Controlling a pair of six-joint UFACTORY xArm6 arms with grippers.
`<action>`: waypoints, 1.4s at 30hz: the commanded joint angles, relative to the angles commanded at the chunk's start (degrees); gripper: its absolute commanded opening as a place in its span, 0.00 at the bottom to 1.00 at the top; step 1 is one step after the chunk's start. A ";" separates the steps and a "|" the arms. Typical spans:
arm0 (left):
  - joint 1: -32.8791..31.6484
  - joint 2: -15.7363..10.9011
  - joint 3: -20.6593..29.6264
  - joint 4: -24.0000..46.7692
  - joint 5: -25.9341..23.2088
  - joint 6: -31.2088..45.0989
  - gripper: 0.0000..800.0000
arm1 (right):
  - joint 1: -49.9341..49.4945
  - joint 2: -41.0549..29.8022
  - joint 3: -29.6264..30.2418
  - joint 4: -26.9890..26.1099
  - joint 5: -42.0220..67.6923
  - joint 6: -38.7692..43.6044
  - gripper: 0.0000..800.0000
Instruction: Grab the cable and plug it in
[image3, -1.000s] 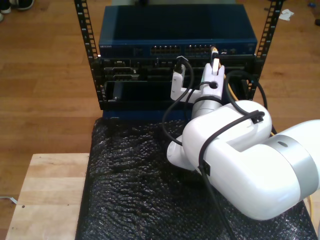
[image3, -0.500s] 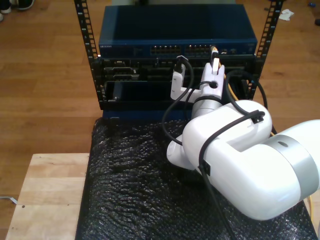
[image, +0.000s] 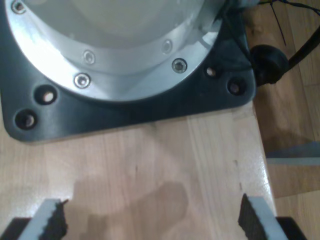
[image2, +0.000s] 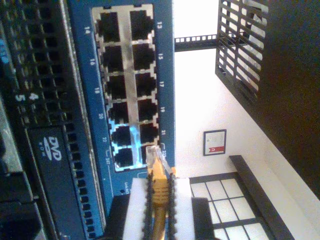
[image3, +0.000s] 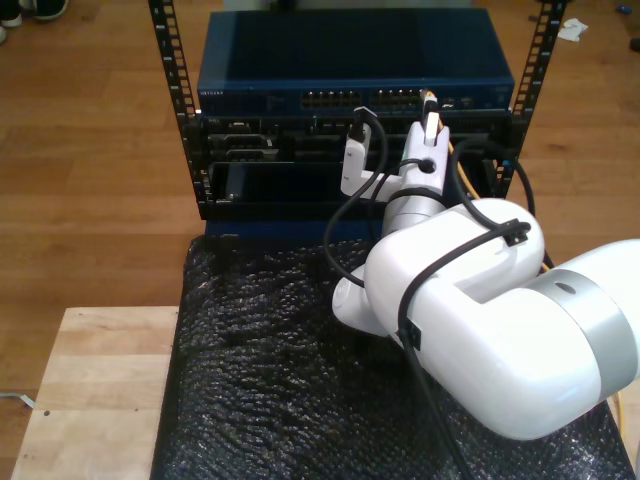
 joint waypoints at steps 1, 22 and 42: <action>0.00 0.00 0.00 0.00 0.00 0.00 1.00 | 0.00 0.00 0.00 0.00 0.00 0.00 0.00; 0.09 0.00 0.00 0.00 0.00 0.00 1.00 | -0.09 0.18 0.26 0.00 0.00 -0.09 0.00; 0.00 0.00 0.00 0.00 0.00 0.00 1.00 | 0.00 0.26 -0.26 0.09 0.88 -0.79 0.00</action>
